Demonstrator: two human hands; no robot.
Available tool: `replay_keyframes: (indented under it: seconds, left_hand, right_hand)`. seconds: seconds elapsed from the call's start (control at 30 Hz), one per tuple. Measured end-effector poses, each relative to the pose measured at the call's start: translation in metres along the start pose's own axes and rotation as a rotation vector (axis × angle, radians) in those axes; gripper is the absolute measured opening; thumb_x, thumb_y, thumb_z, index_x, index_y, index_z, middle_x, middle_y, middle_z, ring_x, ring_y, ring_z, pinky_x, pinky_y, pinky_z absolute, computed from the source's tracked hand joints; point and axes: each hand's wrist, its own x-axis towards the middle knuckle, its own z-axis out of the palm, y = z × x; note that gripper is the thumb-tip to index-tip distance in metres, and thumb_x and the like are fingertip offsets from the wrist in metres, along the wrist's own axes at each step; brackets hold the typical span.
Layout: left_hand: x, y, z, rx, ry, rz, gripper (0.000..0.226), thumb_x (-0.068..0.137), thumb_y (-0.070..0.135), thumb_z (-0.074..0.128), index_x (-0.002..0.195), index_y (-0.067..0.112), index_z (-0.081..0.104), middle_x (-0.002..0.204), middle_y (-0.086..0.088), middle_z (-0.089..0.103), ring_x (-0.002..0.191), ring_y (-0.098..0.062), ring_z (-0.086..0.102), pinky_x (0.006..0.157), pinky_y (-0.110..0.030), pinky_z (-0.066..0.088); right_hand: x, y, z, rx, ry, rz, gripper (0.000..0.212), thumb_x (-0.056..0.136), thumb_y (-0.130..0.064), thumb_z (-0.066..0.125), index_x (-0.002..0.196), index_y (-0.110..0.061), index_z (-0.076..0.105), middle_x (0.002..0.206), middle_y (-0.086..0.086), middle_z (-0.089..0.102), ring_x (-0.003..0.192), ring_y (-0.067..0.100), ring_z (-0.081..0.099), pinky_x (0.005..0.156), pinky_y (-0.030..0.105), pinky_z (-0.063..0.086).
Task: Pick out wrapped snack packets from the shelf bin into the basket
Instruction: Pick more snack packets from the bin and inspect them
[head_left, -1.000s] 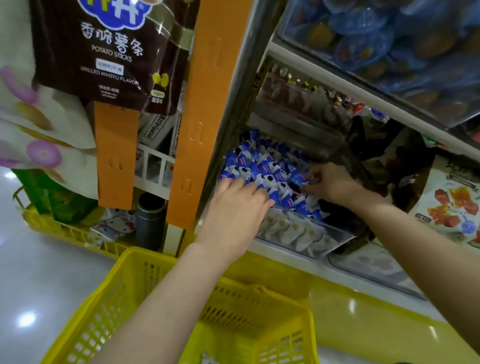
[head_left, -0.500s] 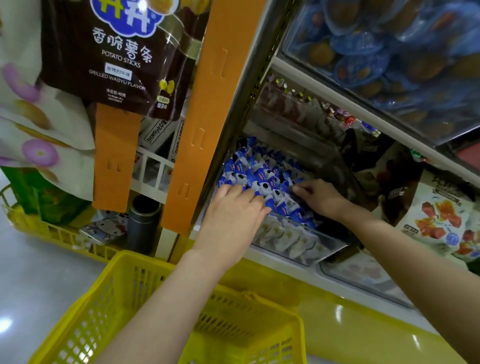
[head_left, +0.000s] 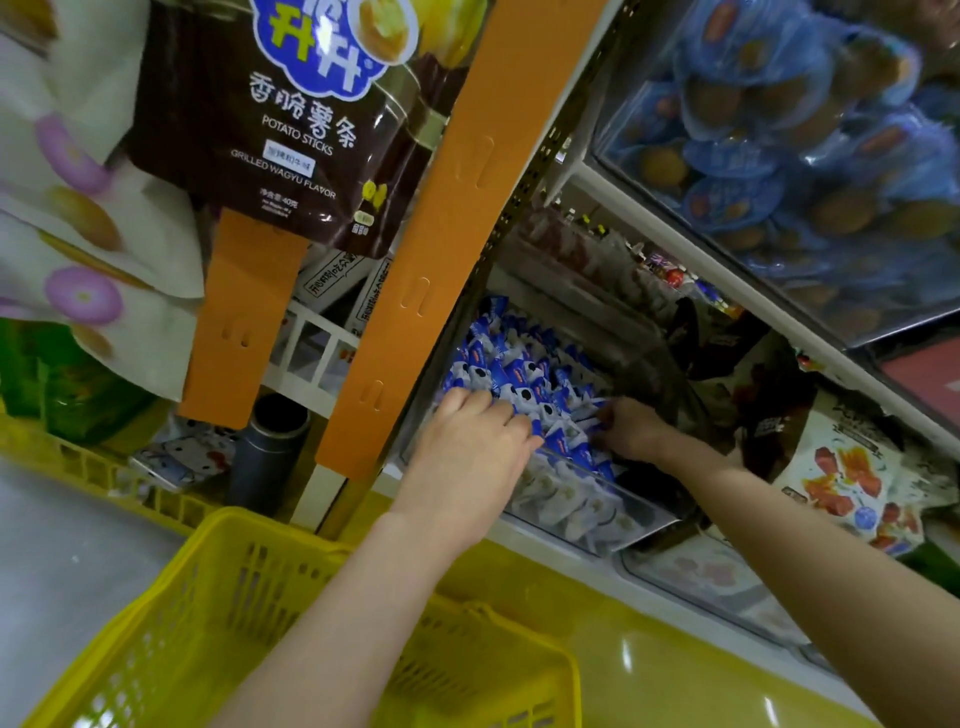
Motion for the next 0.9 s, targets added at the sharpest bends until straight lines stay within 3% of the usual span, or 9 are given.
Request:
replay_keyframes:
  seconds: [0.1,0.23,0.4,0.47,0.6,0.73,0.83,0.9]
  left_hand:
    - [0.000,0.000,0.000,-0.013,0.019,0.010,0.037,0.100,0.034,0.030,0.105,0.018,0.063,0.104,0.000,0.065,0.100,-0.020,0.054,0.094,-0.036,0.032]
    - [-0.001,0.001,0.000,-0.011,0.031,0.012,0.038,0.100,0.035,0.030,0.106,0.018,0.064,0.104,0.001,0.066,0.101,-0.019,0.055,0.095,-0.035,0.033]
    - [-0.002,0.002,-0.005,-0.019,-0.020,0.003,0.039,0.100,0.034,0.024,0.117,0.021,0.057,0.115,0.004,0.061,0.111,-0.017,0.048,0.099,-0.032,0.025]
    - [-0.006,0.004,-0.007,-0.101,0.003,-0.018,0.036,0.101,0.032,0.027,0.120,0.021,0.055,0.119,0.003,0.057,0.114,-0.016,0.045,0.101,-0.029,0.023]
    - [-0.023,0.018,-0.013,-0.395,0.121,-0.125,0.029,0.098,0.025,0.034,0.112,0.020,0.059,0.106,0.010,0.051,0.102,-0.005,0.043,0.088,-0.019,0.032]
    - [-0.039,0.031,-0.018,-0.675,0.179,-0.274,0.019,0.098,0.023,0.039,0.093,0.023,0.058,0.090,0.010,0.056,0.087,-0.007,0.051,0.072,-0.011,0.036]
    - [-0.049,0.039,-0.019,-1.147,-0.017,-0.551,0.023,0.095,0.038,0.039,0.089,0.028,0.059,0.084,0.017,0.066,0.085,0.001,0.059,0.074,-0.012,0.042]
    - [-0.056,0.042,-0.012,-1.296,-0.120,-0.678,0.029,0.092,0.040,0.045,0.089,0.016,0.060,0.086,0.009,0.067,0.084,-0.008,0.061,0.075,-0.023,0.044]
  right_hand:
    - [0.000,0.001,0.004,0.109,0.101,0.035,0.037,0.082,-0.020,0.069,0.114,-0.006,0.056,0.109,0.011,0.059,0.091,0.019,0.056,0.070,0.025,0.042]
    - [-0.014,-0.001,-0.004,0.215,0.184,0.042,0.032,0.080,-0.012,0.069,0.110,-0.006,0.060,0.092,0.008,0.060,0.080,0.018,0.056,0.068,0.029,0.047]
    - [-0.055,-0.003,-0.024,0.157,0.619,-0.266,0.033,0.085,-0.015,0.063,0.117,-0.012,0.055,0.109,0.010,0.063,0.094,0.024,0.061,0.077,0.034,0.051]
    - [-0.077,-0.009,-0.029,0.374,0.662,-0.367,0.031,0.083,-0.015,0.065,0.113,-0.015,0.057,0.106,0.006,0.064,0.094,0.019,0.061,0.082,0.034,0.052]
    - [-0.127,-0.017,-0.017,0.768,0.717,-0.595,0.023,0.080,-0.013,0.068,0.097,-0.023,0.056,0.087,-0.009,0.061,0.077,0.002,0.057,0.070,0.013,0.048]
    - [-0.156,-0.012,0.017,1.047,0.574,-0.599,0.018,0.079,-0.012,0.071,0.086,-0.020,0.057,0.079,-0.010,0.061,0.070,-0.002,0.053,0.064,0.010,0.043]
    - [-0.163,-0.005,0.043,1.100,0.448,-0.630,0.020,0.077,-0.008,0.072,0.081,-0.020,0.056,0.071,-0.012,0.057,0.065,-0.003,0.052,0.063,0.009,0.041]
    - [-0.163,-0.002,0.059,1.159,0.309,-0.611,0.019,0.077,-0.005,0.071,0.087,-0.015,0.060,0.077,-0.005,0.063,0.069,0.001,0.056,0.068,0.015,0.047]
